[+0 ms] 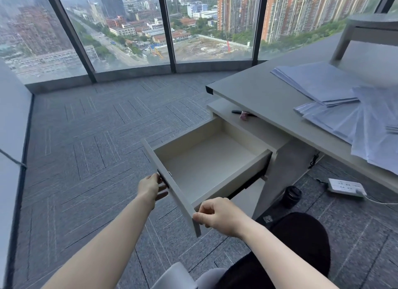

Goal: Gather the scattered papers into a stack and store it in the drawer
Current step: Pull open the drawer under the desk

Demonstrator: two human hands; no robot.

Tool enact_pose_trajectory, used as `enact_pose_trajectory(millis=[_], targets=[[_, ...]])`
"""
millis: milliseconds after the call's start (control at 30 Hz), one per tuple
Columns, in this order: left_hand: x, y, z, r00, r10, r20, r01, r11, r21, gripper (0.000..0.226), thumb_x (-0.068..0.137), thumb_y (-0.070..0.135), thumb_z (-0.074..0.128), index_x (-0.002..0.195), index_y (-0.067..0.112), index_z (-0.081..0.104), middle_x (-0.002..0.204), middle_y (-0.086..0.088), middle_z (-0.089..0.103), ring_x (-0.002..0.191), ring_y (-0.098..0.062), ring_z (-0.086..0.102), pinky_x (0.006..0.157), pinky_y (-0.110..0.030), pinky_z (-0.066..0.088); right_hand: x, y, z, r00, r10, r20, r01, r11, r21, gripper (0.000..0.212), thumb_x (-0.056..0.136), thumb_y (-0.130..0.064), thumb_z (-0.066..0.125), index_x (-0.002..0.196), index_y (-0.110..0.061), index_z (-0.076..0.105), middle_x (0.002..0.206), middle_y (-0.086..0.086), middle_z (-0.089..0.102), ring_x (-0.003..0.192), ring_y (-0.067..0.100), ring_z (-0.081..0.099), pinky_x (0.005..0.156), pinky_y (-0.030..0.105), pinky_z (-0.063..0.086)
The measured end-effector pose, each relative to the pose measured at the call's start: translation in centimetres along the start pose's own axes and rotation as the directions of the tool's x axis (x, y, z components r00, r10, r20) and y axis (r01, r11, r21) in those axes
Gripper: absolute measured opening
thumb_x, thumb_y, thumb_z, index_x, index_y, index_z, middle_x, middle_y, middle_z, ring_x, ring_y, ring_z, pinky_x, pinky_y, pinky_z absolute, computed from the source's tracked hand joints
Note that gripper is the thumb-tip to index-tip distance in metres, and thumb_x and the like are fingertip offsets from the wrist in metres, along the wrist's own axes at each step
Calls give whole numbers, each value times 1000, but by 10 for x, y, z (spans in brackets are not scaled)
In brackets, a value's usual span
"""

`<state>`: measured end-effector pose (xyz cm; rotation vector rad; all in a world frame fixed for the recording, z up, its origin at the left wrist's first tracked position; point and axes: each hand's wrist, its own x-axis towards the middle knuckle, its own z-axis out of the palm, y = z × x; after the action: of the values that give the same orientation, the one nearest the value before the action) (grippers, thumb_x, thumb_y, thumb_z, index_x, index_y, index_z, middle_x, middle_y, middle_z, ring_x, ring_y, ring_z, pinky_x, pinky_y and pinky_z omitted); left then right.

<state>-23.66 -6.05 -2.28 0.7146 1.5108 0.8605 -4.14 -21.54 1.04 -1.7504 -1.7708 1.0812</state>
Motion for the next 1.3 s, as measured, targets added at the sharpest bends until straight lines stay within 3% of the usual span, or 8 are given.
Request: enact_pose_trajectory(millis=[500, 767, 867, 967, 1033, 1167, 1300], targets=[[-3, -6, -26, 998, 1, -61, -1, 1000, 1, 30, 98, 25, 45, 107, 7, 68, 107, -13, 71, 92, -30, 70, 59, -34, 56, -4, -19, 18, 998, -40, 43, 42, 998, -45, 39, 86, -56, 62, 82, -18, 68, 81, -2, 71, 79, 17, 67, 77, 40, 56], [-2, -5, -29, 997, 39, -72, -32, 995, 89, 29, 98, 23, 44, 110, 3, 62, 109, -13, 68, 90, -30, 68, 62, -36, 56, -4, -18, 18, 999, -23, 46, 24, 999, -34, 39, 84, -58, 61, 84, -20, 70, 83, -5, 72, 80, 15, 66, 78, 39, 56], [-11, 5, -28, 984, 134, -117, -114, 980, 164, 24, 98, 20, 42, 114, 5, 52, 99, -9, 59, 87, -27, 60, 73, -41, 54, -4, -21, 15, 999, -12, 49, 13, 1000, -21, 42, 83, -61, 57, 87, -21, 72, 86, -6, 74, 80, 13, 67, 79, 41, 56], [-24, 20, -23, 938, 305, -166, -249, 923, 292, 28, 94, 17, 44, 118, 5, 51, 84, -4, 54, 70, -19, 51, 67, -35, 46, -4, -23, 9, 1000, -2, 25, 2, 1000, 12, 45, 78, -65, 53, 86, -24, 71, 87, -5, 74, 82, 13, 68, 80, 43, 57], [-35, 33, -18, 890, 424, -170, -340, 863, 373, 28, 93, 18, 45, 118, 7, 52, 90, -4, 58, 73, -19, 53, 62, -32, 43, -6, -27, -1, 1000, -1, -9, 1, 999, 33, 47, 78, -65, 53, 88, -24, 72, 88, -5, 74, 83, 13, 68, 80, 43, 57], [-54, 61, 2, 822, 561, -97, -453, 747, 487, 32, 93, 27, 44, 122, 15, 51, 109, -3, 59, 92, -25, 58, 73, -39, 46, -17, -33, -32, 995, -21, -95, 27, 997, 68, 34, 87, -54, 59, 90, -22, 71, 88, -5, 73, 84, 14, 68, 81, 39, 57], [-71, 78, 47, 763, 645, 45, -589, 665, 460, 31, 98, 20, 45, 124, 7, 54, 111, -10, 61, 93, -20, 53, 78, -33, 40, -38, -30, -71, 970, -6, -241, 39, 990, 132, 31, 87, -51, 61, 92, -22, 71, 83, -7, 69, 79, 11, 65, 80, 36, 57]])
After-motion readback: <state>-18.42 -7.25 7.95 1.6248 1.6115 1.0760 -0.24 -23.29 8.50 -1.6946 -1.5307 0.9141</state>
